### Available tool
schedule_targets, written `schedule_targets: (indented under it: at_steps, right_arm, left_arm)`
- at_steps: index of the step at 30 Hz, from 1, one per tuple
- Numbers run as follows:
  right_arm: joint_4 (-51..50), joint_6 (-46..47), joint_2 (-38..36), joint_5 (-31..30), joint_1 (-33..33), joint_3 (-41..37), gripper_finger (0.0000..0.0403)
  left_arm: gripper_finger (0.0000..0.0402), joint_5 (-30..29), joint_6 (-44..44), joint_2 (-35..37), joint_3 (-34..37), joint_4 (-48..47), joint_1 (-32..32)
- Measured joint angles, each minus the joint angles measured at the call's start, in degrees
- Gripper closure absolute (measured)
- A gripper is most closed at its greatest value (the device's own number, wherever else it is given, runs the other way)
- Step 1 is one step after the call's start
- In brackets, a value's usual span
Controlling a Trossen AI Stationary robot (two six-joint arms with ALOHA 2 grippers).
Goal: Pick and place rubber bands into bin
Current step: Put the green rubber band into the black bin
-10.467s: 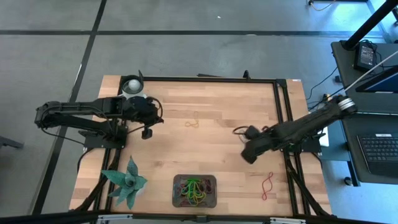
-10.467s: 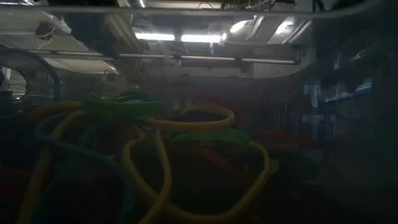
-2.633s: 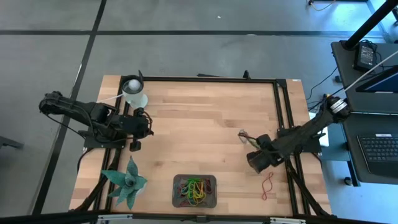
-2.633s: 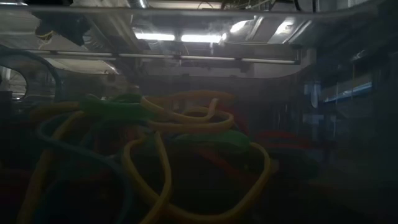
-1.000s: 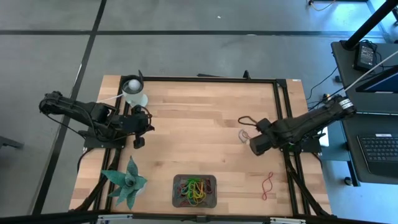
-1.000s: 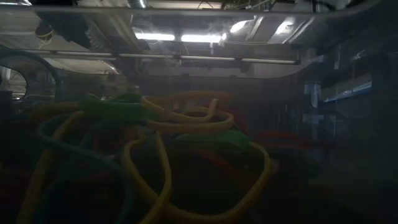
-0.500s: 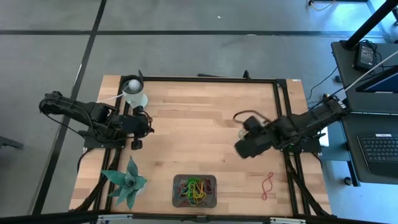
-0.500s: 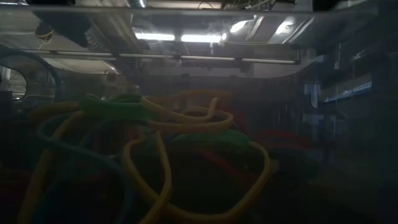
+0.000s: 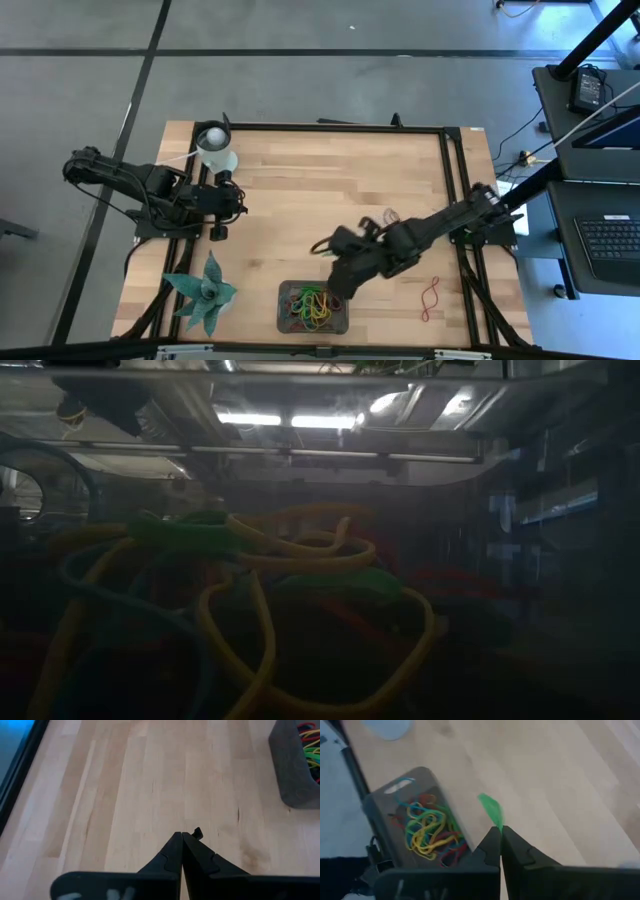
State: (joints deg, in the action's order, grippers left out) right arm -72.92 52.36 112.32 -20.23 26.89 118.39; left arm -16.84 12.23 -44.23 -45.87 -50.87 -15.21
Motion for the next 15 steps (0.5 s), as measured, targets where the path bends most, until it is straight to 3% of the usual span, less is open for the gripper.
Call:
schedule_targets:
  at_steps: [7, 15]
  right_arm:
    - [3.0, -5.9, 7.7, 1.4, 0.0, 9.2, 0.0403]
    - [9.8, -5.9, 14.0, 6.4, 2.8, 12.4, 0.0403]
  left_arm:
    - [0.0398, 0.1, -0.5, 0.0, 0.0, 0.0, 0.0]
    - [0.0398, 0.3, 0.9, 0.0, 0.0, 0.1, 0.0]
